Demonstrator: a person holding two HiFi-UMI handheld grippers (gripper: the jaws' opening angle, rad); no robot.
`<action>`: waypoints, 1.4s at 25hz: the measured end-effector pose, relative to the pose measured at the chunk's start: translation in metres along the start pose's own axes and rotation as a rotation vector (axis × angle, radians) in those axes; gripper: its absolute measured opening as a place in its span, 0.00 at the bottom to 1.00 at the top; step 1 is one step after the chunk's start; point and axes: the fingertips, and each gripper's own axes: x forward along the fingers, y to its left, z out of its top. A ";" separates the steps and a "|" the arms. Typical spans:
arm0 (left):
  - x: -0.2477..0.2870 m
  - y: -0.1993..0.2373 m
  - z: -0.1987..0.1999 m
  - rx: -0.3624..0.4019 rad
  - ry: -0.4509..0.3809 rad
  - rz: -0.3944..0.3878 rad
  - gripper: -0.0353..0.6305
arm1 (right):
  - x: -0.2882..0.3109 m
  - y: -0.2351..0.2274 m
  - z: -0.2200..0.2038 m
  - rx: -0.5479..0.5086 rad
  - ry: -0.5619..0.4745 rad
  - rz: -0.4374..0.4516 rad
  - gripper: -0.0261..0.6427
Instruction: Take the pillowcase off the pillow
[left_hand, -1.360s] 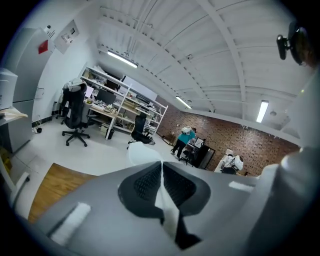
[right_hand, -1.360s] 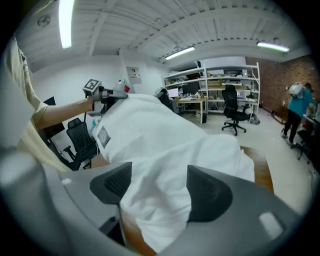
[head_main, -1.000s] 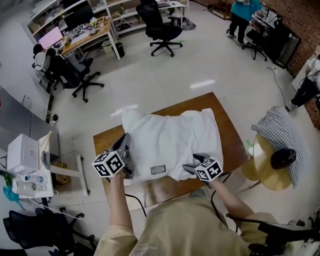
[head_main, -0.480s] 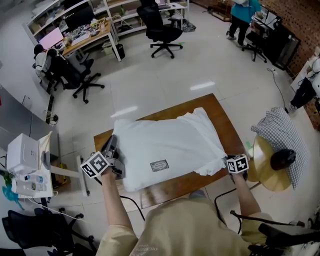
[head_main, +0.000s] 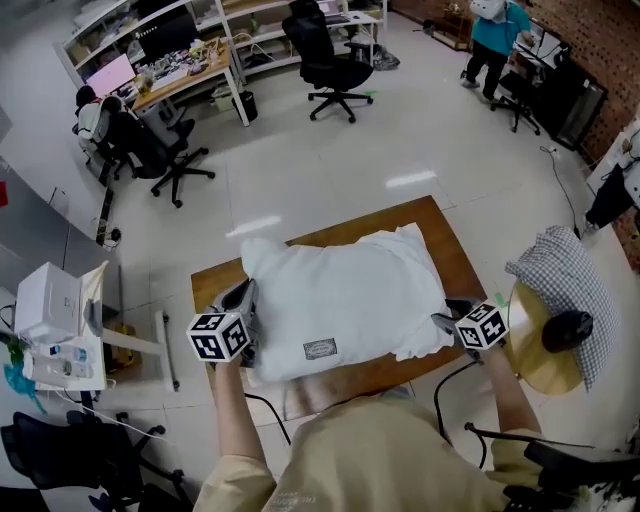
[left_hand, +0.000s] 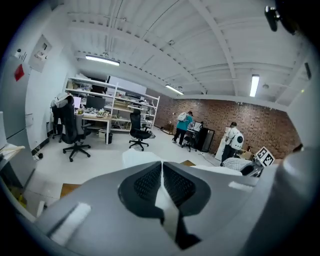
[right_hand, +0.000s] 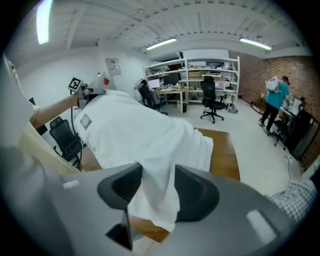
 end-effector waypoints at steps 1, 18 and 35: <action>0.001 0.000 -0.002 0.005 0.000 0.013 0.06 | -0.005 0.004 0.009 -0.029 -0.002 0.017 0.35; 0.032 -0.054 -0.026 0.044 -0.023 0.062 0.06 | 0.177 -0.132 0.111 0.062 -0.015 0.117 0.35; 0.054 -0.026 -0.065 -0.346 -0.132 0.024 0.06 | 0.170 -0.342 -0.004 0.451 0.069 -0.055 0.08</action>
